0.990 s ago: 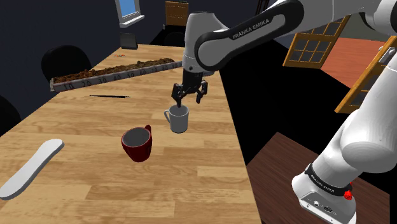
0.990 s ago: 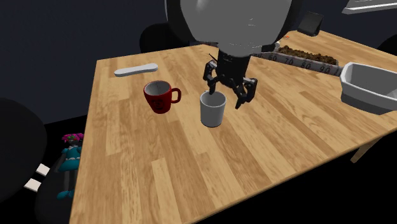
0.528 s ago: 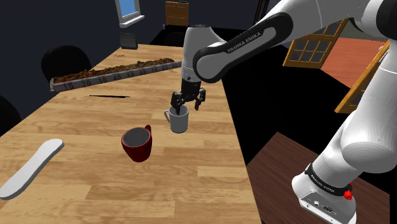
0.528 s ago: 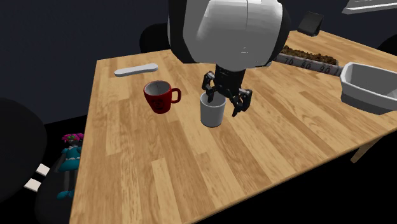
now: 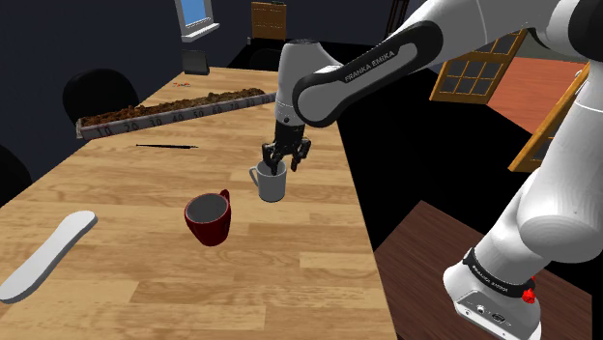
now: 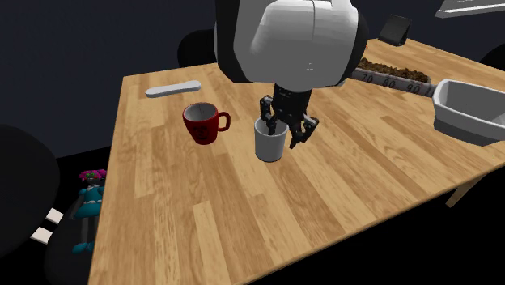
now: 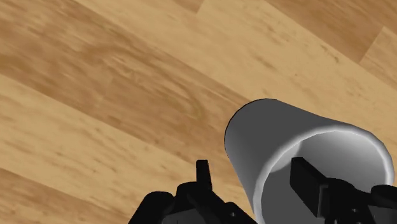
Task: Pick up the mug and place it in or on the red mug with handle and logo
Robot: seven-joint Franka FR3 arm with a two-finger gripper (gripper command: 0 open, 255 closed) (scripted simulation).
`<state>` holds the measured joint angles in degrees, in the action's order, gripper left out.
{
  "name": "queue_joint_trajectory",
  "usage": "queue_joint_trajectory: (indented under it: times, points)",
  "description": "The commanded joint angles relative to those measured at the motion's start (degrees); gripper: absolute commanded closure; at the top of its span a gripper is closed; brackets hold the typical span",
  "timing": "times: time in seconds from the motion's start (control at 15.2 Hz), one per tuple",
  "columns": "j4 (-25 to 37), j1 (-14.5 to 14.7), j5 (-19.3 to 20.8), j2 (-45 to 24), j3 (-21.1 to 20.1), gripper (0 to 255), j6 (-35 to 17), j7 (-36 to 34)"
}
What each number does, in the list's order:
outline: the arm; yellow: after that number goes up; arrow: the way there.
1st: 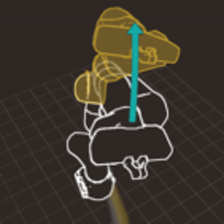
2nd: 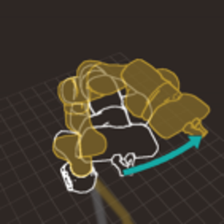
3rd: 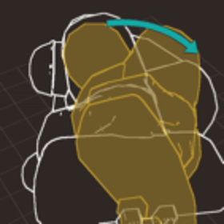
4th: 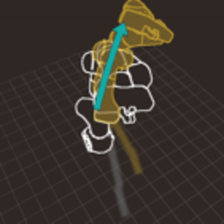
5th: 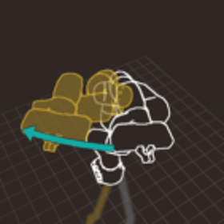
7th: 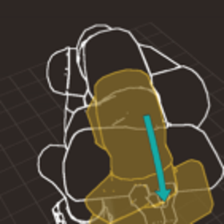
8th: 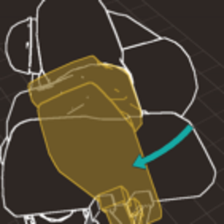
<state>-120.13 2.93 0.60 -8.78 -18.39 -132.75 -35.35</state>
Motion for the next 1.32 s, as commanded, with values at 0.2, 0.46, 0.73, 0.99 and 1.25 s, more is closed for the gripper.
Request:
queue_joint_trajectory:
  times: [0.2,0.46,0.73,0.99,1.25]
  points:
    - [0.0,0.0,0.0,0.0,0.0,255,0.0,0.0]
    - [0.0,0.0,0.0,0.0,0.0,255,0.0,0.0]
    - [1.0,-0.1,-0.5,1.2,-0.1,255,2.1,0.3]
    - [2.4,-0.2,-1.1,2.7,-0.2,255,5.0,0.6]
    - [4.0,-0.3,-1.6,4.1,-0.2,255,7.9,0.9]
